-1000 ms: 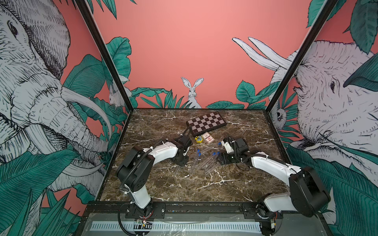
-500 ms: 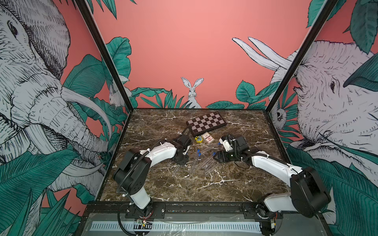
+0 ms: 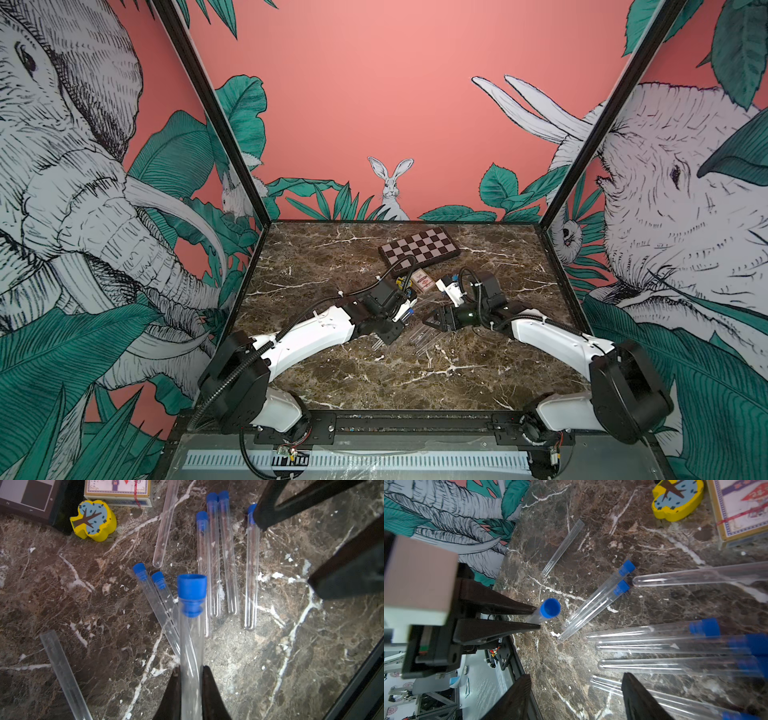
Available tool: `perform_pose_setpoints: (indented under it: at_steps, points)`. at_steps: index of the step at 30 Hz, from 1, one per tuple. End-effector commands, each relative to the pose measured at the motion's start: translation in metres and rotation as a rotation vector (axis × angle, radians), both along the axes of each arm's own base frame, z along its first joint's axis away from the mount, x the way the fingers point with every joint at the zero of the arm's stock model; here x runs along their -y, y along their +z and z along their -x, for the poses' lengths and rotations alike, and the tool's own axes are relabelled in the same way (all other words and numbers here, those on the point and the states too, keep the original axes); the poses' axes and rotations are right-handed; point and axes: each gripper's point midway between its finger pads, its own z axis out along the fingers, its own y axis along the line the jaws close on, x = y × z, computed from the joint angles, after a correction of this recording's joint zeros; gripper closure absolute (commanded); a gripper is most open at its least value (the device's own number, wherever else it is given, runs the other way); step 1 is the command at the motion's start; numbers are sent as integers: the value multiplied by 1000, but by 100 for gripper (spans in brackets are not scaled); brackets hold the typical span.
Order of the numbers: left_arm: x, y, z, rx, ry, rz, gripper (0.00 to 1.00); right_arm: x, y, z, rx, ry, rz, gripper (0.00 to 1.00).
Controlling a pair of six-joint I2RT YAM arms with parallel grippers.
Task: Remove stoppers from test tubes
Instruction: Pick up the test tube at the center of the board.
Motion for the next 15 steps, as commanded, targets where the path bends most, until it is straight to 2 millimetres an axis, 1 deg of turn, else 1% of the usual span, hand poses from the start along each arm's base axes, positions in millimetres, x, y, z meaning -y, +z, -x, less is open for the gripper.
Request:
perform_pose_setpoints:
  at_steps: [1, 3, 5, 6, 9, 15]
  points:
    - [10, 8, 7, 30, -57, 39, 88, -12, 18, 4, 23, 43, -99, 34]
    - [14, 11, 10, 40, -75, 48, 88, -14, 16, 4, 13, 47, -112, 36]
    - [16, 13, 11, 41, -83, 50, 88, -16, 18, 5, 14, 57, -120, 41]
    - [17, 13, 11, 43, -87, 53, 88, -17, 19, 6, 18, 62, -122, 42]
    - [18, 14, 13, 44, -94, 60, 88, -19, 23, 8, 29, 72, -129, 43]
    - [28, 20, 20, 57, -138, 91, 88, -22, 21, 6, 18, 72, -131, 45]
